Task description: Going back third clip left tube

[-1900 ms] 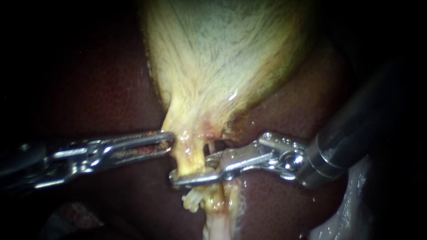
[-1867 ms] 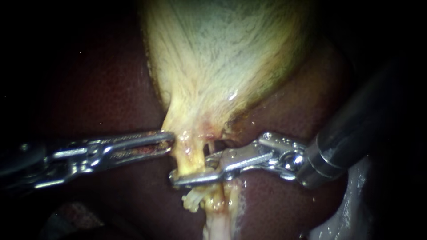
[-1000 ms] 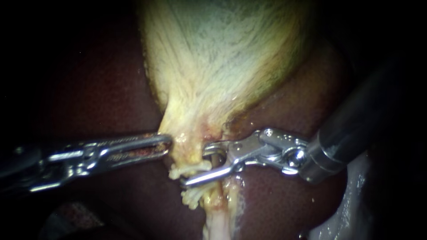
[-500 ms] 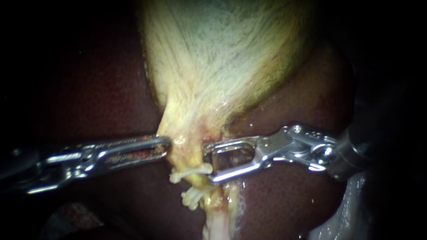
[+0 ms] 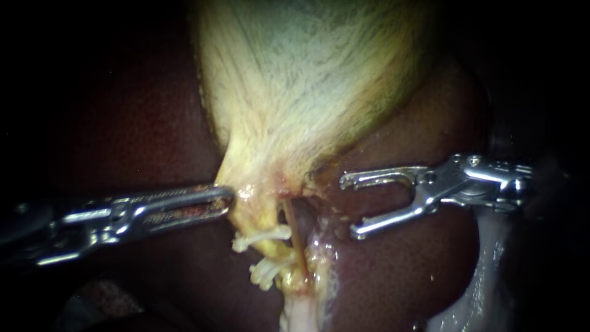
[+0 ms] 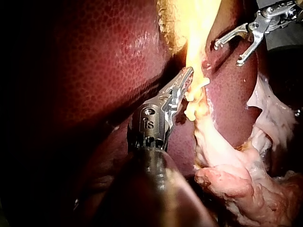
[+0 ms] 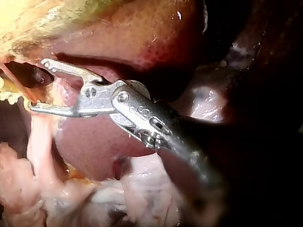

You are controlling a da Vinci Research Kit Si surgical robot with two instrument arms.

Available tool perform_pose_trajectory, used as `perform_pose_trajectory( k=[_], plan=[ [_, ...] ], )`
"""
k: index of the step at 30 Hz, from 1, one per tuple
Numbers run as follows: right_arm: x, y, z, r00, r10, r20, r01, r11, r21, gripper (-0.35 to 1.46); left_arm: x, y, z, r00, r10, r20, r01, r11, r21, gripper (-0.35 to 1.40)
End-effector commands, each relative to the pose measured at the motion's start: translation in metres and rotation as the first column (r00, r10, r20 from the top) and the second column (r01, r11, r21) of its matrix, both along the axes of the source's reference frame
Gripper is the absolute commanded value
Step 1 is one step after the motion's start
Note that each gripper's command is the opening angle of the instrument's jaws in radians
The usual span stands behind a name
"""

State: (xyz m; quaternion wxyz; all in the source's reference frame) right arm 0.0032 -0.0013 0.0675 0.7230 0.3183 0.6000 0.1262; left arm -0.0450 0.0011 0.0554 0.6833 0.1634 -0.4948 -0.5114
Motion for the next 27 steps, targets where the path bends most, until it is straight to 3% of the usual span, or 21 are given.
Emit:
perform_pose_trajectory(
  k=[1,12,19,27],
  plan=[
    [0.0000,0.0000,0.0002,1.0000,-0.003,0.000,0.003,1.000,-0.007,0.58,-0.0001,0.0000,0.0002,1.0000,-0.001,-0.001,0.001,1.000,0.001,-0.35],
    [-0.0002,-0.0003,0.0000,0.9999,-0.014,-0.002,0.014,0.998,-0.058,0.59,-0.0014,-0.0002,0.0027,0.9998,0.000,-0.019,0.000,1.000,0.017,-0.35],
    [-0.0002,-0.0004,-0.0001,0.9998,-0.017,-0.005,0.017,0.997,-0.081,0.59,-0.0037,0.0000,0.0039,0.9996,0.009,-0.028,-0.009,1.000,0.023,-0.35],
    [-0.0003,-0.0004,-0.0001,0.9998,-0.019,-0.008,0.018,0.995,-0.096,0.59,-0.0052,0.0003,0.0047,0.9994,0.018,-0.030,-0.017,0.999,0.027,-0.35]
  ],
)
